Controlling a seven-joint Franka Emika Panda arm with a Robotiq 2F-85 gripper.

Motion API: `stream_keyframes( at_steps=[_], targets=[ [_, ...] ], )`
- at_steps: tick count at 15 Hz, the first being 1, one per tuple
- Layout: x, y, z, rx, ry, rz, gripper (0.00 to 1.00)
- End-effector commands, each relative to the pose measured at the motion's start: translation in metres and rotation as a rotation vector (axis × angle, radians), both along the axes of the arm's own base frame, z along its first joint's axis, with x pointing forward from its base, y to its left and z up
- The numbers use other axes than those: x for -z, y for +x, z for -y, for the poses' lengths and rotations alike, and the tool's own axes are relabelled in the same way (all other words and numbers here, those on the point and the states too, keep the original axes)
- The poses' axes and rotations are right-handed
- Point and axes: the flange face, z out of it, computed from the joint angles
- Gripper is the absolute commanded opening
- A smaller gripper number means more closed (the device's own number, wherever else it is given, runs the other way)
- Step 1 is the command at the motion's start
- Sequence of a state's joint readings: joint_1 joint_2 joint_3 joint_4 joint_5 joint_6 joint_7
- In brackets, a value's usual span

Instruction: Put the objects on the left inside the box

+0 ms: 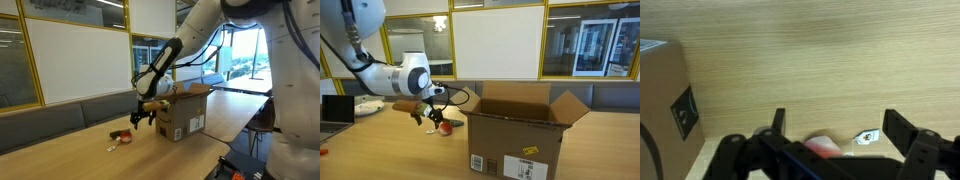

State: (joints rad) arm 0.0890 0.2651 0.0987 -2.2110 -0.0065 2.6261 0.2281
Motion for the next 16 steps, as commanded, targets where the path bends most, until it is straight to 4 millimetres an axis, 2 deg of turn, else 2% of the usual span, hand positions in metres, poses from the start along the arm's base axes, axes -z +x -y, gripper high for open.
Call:
stream_keyframes(
  at_steps=[1,5,10,13,16],
  targets=[
    [0.023,0.035,-0.008,-0.038,-0.001,-0.027,1.00],
    [0.052,0.062,-0.018,-0.066,-0.022,-0.058,1.00],
    [0.079,0.096,-0.035,-0.098,-0.027,-0.084,1.00],
    [0.082,0.114,-0.046,-0.121,-0.030,-0.078,1.00],
    [0.071,0.132,-0.059,-0.149,-0.039,-0.021,1.00]
  ],
)
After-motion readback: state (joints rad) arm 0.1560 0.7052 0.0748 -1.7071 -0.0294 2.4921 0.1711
